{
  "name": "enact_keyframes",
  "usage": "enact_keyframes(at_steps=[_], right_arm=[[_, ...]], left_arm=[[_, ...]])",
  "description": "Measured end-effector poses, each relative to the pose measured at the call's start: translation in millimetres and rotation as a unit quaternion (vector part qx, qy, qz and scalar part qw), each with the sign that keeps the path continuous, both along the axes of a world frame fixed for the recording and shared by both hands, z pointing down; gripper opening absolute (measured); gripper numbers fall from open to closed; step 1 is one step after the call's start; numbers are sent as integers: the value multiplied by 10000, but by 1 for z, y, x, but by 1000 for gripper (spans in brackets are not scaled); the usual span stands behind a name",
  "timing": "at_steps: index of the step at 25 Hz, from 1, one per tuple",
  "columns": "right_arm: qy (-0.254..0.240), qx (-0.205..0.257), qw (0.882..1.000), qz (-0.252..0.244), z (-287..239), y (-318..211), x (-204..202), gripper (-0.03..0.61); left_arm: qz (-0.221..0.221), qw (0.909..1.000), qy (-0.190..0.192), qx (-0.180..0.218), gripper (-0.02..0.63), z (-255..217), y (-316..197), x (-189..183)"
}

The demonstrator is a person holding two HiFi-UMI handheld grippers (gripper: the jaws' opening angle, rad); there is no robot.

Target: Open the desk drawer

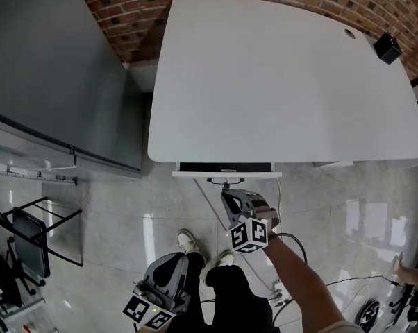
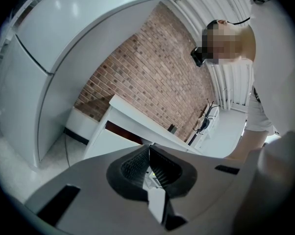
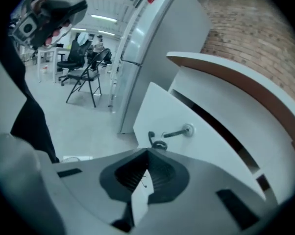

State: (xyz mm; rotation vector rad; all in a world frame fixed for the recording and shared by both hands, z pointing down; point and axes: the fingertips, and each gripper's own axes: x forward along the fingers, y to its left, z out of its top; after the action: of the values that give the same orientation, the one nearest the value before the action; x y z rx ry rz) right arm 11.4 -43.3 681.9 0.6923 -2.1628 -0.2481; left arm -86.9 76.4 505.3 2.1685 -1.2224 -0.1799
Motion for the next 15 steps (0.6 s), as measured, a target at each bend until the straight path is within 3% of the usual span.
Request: enact_keyframes(at_steps=[5, 15], right_arm=[[235, 579, 9977, 260, -7, -20, 16, 17], [842, 490, 9952, 2, 3, -30, 23, 23]], left_arm=[[38, 10000, 28, -43, 9, 1, 4, 2], [-63, 9999, 89, -96, 9, 3, 2, -8]])
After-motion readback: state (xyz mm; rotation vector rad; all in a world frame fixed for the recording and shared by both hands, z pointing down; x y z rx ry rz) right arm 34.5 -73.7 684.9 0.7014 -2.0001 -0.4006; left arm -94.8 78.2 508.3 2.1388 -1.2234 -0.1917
